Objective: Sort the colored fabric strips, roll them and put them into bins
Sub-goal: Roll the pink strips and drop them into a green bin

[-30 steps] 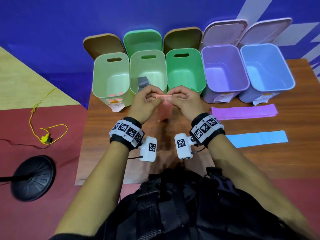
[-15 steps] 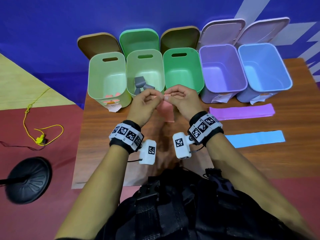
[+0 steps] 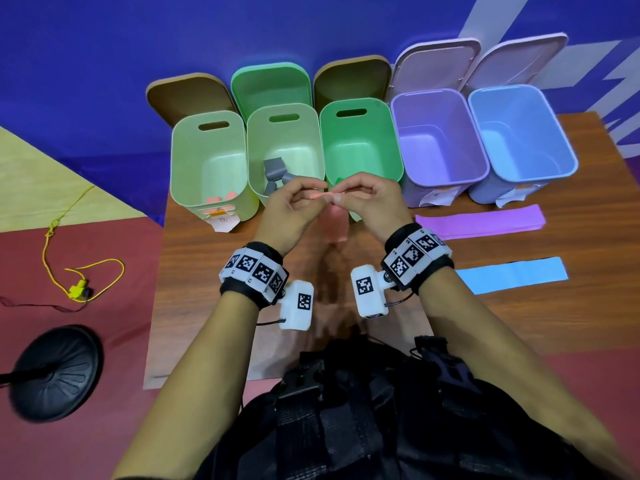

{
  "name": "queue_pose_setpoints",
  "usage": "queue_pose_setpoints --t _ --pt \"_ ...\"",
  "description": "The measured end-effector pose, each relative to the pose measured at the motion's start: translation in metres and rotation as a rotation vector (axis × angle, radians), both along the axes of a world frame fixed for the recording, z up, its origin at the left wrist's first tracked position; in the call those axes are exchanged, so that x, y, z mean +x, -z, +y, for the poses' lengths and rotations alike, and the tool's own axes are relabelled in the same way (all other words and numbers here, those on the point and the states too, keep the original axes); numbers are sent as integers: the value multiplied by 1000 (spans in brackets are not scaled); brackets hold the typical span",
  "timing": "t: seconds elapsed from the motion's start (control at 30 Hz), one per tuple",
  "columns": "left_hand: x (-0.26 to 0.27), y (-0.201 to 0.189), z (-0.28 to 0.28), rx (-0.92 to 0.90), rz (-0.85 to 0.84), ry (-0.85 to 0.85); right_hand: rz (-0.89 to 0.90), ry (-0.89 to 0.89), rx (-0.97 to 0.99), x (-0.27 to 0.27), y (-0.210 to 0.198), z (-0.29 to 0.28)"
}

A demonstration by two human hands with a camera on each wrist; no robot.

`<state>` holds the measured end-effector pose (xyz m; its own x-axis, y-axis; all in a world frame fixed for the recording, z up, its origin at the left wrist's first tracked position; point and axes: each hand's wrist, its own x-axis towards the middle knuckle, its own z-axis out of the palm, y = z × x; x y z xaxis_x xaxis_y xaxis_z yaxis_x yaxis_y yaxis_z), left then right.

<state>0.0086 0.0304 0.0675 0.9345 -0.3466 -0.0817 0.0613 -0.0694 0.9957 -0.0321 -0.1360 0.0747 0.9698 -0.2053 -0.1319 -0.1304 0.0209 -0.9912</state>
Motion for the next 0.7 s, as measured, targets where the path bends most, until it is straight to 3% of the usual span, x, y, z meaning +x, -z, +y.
queue_pose_setpoints --t 0.3,0.7 --pt "3 -7 -1 -6 -70 -2 -4 -10 2 -2 -3 -1" --pt "-1 -13 0 -42 -29 -28 25 13 38 -4 -6 1"
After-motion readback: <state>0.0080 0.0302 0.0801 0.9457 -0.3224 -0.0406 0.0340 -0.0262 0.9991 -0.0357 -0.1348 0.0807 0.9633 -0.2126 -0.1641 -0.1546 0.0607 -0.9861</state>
